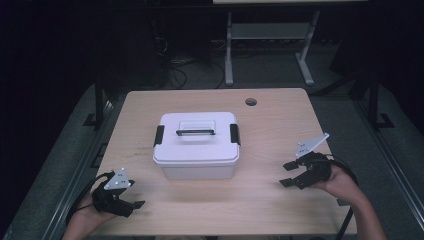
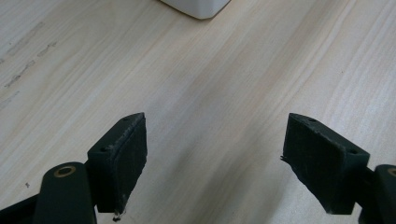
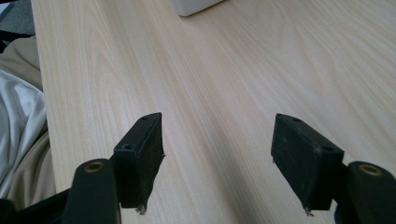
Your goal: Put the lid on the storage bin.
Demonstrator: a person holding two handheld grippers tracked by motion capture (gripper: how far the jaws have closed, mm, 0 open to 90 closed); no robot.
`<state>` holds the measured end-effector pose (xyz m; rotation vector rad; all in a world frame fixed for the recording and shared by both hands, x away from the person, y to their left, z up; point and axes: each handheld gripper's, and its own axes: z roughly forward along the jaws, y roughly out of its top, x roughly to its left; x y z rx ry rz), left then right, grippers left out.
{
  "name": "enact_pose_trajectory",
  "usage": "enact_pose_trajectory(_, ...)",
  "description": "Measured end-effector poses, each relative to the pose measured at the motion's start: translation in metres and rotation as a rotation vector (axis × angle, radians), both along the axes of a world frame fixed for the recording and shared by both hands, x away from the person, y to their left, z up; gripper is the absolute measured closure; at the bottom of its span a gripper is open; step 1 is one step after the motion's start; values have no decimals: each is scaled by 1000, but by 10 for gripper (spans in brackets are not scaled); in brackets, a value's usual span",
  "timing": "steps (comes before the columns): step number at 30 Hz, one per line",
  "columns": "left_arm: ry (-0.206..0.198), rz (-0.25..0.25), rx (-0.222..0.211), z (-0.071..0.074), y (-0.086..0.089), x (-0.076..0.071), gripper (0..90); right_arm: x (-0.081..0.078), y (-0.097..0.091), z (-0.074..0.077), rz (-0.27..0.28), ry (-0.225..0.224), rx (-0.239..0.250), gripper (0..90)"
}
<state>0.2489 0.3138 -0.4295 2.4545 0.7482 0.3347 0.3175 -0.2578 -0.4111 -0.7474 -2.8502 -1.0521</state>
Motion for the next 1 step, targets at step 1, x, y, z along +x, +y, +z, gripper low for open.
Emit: enact_pose_trajectory(1, 0, 0, -5, 0, 0, 0, 216, -1, 0, 1, -1, -1, -1, 334)
